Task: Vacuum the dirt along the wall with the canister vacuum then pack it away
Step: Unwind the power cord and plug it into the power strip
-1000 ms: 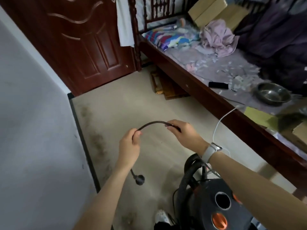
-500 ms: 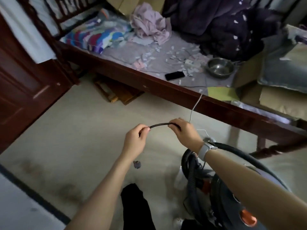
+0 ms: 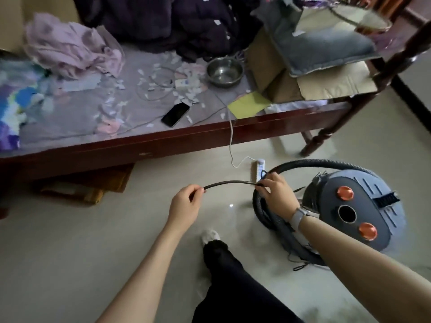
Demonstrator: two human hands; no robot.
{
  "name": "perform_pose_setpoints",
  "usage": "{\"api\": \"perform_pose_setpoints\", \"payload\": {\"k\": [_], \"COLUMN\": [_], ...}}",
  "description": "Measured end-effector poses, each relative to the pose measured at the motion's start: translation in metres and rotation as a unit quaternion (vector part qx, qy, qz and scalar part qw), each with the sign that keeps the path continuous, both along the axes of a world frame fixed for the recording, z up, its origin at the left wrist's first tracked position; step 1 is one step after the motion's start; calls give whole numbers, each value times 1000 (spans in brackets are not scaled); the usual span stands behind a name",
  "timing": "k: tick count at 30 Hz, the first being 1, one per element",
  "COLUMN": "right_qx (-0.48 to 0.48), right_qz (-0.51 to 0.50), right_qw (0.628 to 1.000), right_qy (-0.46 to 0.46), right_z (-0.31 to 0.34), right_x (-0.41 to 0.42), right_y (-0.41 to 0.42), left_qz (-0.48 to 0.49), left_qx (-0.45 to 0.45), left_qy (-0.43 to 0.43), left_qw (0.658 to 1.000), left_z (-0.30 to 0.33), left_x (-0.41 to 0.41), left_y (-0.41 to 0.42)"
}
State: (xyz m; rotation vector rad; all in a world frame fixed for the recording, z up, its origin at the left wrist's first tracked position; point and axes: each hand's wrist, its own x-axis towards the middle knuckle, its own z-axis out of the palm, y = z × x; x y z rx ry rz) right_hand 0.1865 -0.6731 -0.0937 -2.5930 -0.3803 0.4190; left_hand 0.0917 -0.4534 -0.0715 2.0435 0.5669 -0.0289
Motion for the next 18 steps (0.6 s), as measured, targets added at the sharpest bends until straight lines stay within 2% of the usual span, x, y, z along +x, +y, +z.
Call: {"api": "perform_pose_setpoints", "payload": {"k": [3, 9, 14, 18], "right_qx": [-13, 19, 57, 60], "right_qz": [-15, -110, -197, -303], "right_qw": [998, 989, 964, 933], "right_qy": [63, 95, 170, 182], "right_z": [-17, -64, -77, -76], "right_x": [6, 11, 8, 1], "right_y": [8, 46, 83, 82], "left_qz": [-54, -140, -202, -285], "left_qx": [0, 7, 33, 40], "left_qy": [15, 30, 42, 62], "left_qw": [998, 990, 978, 956], "left_z": [-15, -43, -57, -68], "left_x": [33, 97, 139, 164], "left_y": [20, 60, 86, 82]}}
